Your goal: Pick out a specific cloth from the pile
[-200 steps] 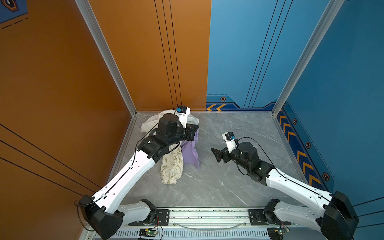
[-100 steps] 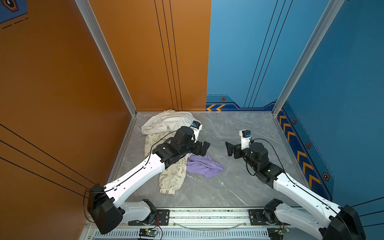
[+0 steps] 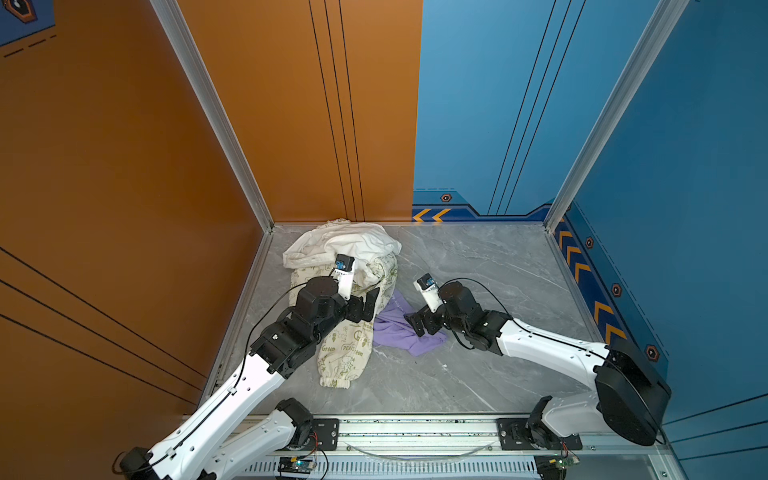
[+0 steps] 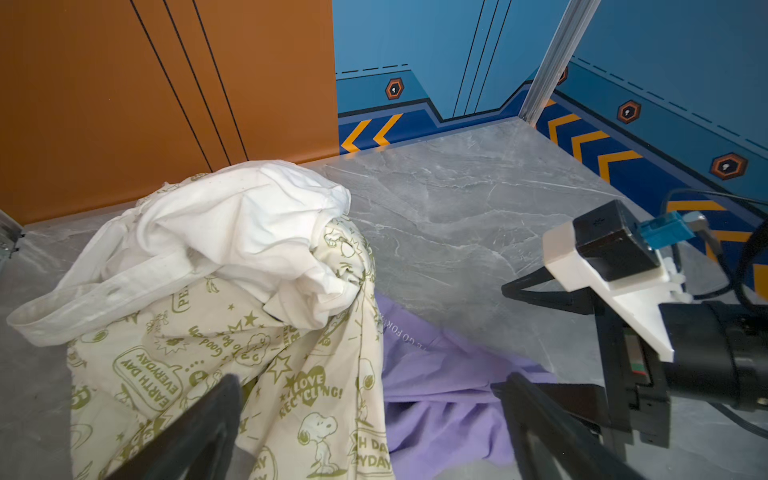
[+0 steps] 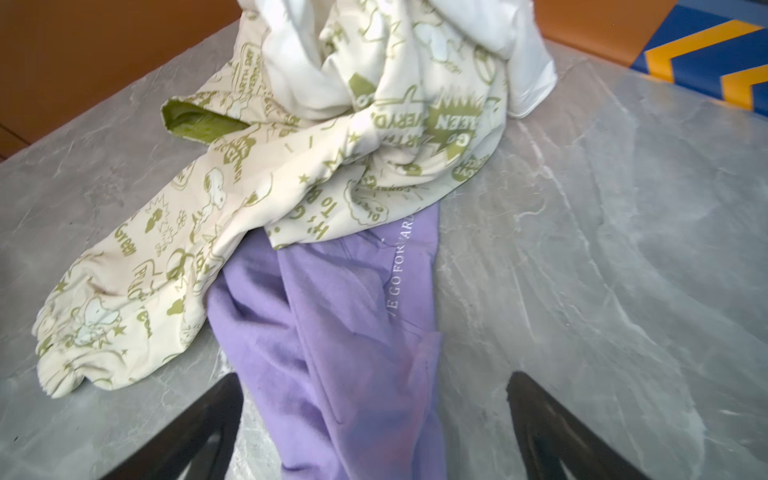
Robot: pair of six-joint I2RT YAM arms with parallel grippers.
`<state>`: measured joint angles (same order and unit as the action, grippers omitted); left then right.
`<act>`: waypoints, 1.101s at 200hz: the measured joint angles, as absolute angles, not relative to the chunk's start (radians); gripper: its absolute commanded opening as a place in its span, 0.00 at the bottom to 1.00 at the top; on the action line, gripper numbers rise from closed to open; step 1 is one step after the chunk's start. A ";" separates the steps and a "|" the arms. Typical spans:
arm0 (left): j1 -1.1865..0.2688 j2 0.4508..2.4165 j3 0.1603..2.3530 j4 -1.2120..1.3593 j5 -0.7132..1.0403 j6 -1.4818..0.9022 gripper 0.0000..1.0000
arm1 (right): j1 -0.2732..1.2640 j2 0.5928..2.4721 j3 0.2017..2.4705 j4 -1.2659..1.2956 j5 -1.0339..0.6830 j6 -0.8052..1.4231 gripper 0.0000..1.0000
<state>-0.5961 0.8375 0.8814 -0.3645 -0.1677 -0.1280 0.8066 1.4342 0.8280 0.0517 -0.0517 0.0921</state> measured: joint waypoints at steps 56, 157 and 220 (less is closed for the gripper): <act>-0.552 0.672 0.735 -0.363 -0.142 0.007 0.98 | 0.849 1.591 0.866 0.047 -0.061 0.074 0.82; -0.548 0.482 0.521 -0.318 -0.176 0.122 0.98 | 0.866 1.758 0.962 0.014 -0.053 0.083 0.24; -0.548 0.414 0.469 -0.271 -0.187 0.142 0.98 | 0.870 1.679 0.966 0.046 -0.035 0.086 0.01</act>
